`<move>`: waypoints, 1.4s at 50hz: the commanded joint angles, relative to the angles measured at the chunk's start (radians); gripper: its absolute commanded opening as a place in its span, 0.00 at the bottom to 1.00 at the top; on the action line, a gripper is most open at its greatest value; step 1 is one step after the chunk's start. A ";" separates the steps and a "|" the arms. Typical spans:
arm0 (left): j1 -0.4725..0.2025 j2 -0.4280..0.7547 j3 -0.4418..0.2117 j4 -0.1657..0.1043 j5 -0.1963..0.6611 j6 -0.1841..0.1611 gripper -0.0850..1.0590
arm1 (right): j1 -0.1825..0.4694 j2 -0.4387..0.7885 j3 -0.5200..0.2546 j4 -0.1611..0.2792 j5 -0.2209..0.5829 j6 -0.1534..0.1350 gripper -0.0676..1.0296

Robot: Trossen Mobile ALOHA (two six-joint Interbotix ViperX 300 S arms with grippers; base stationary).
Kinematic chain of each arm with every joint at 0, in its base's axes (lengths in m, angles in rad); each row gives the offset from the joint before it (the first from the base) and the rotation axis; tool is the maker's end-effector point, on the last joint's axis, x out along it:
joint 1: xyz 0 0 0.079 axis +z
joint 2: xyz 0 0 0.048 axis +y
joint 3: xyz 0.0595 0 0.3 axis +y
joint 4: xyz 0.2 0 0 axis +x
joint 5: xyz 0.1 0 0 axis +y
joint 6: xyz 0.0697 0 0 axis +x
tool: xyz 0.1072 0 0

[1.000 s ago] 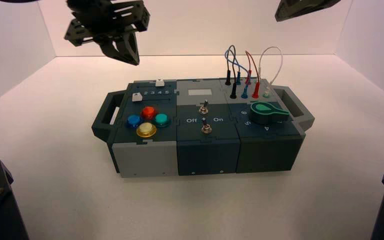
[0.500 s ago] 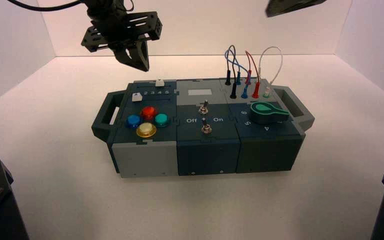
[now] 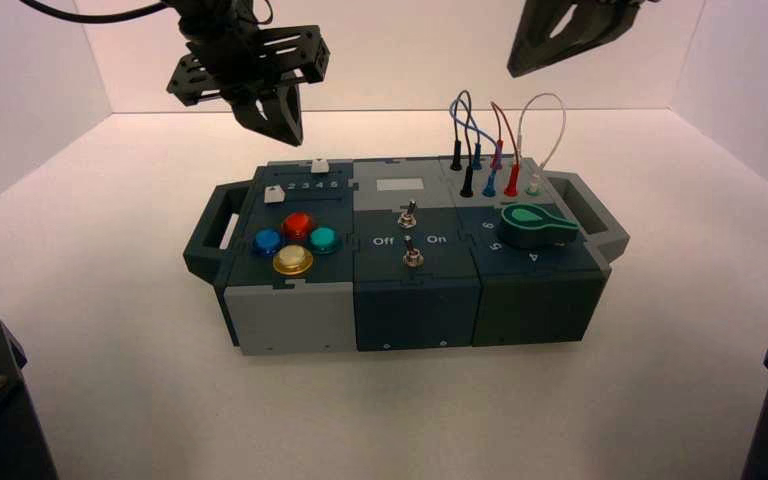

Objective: Move the top slider to position 5.

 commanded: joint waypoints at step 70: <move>-0.005 0.054 -0.048 -0.012 -0.003 -0.008 0.05 | 0.038 0.112 -0.097 0.005 0.012 -0.023 0.04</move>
